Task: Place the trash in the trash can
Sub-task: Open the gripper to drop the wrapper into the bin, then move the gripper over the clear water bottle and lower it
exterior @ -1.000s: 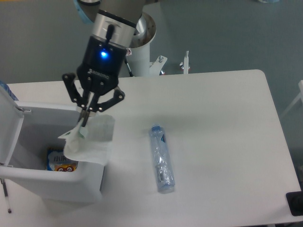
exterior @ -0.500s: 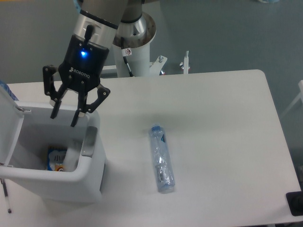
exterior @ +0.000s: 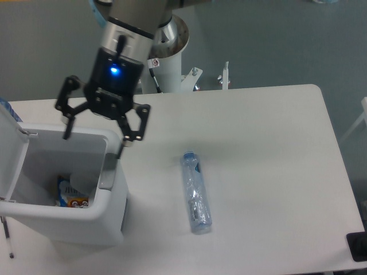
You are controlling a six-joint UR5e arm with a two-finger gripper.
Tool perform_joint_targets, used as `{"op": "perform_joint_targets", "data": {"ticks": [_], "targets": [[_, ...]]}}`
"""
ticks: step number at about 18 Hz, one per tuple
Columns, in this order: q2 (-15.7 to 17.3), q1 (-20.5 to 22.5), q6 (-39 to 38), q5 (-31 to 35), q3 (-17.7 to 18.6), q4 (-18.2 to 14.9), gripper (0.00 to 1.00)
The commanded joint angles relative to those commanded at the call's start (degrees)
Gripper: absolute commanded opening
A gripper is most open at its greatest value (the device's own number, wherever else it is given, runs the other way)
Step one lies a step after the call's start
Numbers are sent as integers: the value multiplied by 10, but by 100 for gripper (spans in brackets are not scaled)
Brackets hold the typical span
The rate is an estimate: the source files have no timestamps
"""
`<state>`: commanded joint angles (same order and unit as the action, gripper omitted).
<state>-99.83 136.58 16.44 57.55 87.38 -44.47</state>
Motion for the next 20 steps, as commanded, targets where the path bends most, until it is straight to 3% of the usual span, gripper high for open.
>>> {"op": "perform_joint_targets", "data": {"ticks": [3, 9, 11, 15, 20], "targets": [[-19, 2, 3, 135, -23, -4, 100], [-79, 39, 49, 91, -45, -12, 100], [-95, 41, 54, 93, -67, -47, 100], [-134, 47, 57, 96, -138, -164, 100], [-166, 42, 57, 185, -135, -195, 100]]}}
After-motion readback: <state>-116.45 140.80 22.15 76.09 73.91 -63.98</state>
